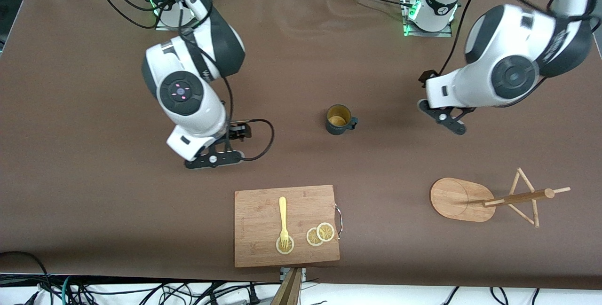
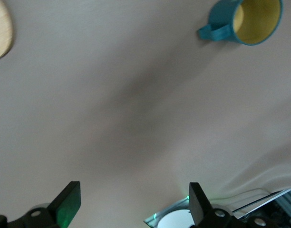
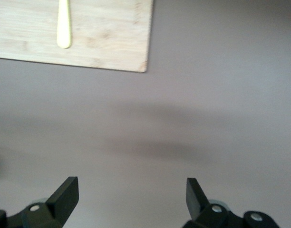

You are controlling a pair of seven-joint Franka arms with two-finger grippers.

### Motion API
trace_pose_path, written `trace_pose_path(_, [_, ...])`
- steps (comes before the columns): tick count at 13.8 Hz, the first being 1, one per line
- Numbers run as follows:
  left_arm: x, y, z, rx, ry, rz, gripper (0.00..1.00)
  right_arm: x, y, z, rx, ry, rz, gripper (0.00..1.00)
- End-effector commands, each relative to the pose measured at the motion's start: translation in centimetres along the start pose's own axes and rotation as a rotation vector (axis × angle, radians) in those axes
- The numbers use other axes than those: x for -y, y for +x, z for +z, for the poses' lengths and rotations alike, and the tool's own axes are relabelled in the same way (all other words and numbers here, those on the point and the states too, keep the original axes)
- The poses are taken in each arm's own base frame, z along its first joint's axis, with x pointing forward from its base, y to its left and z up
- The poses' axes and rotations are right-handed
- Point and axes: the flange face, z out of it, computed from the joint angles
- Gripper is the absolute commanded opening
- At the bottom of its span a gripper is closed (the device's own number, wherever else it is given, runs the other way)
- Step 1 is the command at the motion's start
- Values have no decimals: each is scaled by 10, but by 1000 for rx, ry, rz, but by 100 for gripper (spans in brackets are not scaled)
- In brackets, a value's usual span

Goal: Pass cup and hang on rack
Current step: 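Release the mug with the right gripper while the left gripper approaches, then withdraw the right gripper while the left gripper grasps the mug handle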

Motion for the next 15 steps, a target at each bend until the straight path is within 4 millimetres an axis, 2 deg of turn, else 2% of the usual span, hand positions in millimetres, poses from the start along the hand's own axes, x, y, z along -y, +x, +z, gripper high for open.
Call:
trace_pose_path(1, [0, 13, -7, -113, -40, 243, 100, -72, 0, -31, -19, -22, -44, 100])
trace_pose_path(4, [12, 16, -16, -255, -60, 431, 100, -159, -6, -37, 60, -18, -4, 100])
trace_pose_path(5, [24, 13, -17, -307, -88, 470, 100, -170, -10, -40, 71, -15, 11, 100])
trace_pose_path(6, [35, 14, -10, -357, -107, 525, 100, -176, -15, -52, 61, -13, 22, 100])
trace_pose_path(9, [62, 12, 36, -547, -151, 667, 100, -208, -24, -64, 67, -4, 74, 100])
trace_pose_path(11, [63, 15, 56, -649, -168, 730, 100, -242, -45, -83, 48, 13, 110, 100])
trace_pose_path(12, [63, 16, 66, -689, -169, 748, 100, -261, -59, -96, 31, 25, 138, 100])
trace_pose_path(13, [64, 18, 82, -776, -180, 768, 100, -279, -73, -118, -1, 29, 166, 100])
trace_pose_path(15, [65, 32, 122, -937, -221, 846, 100, -290, -93, -143, -37, 33, 187, 100])
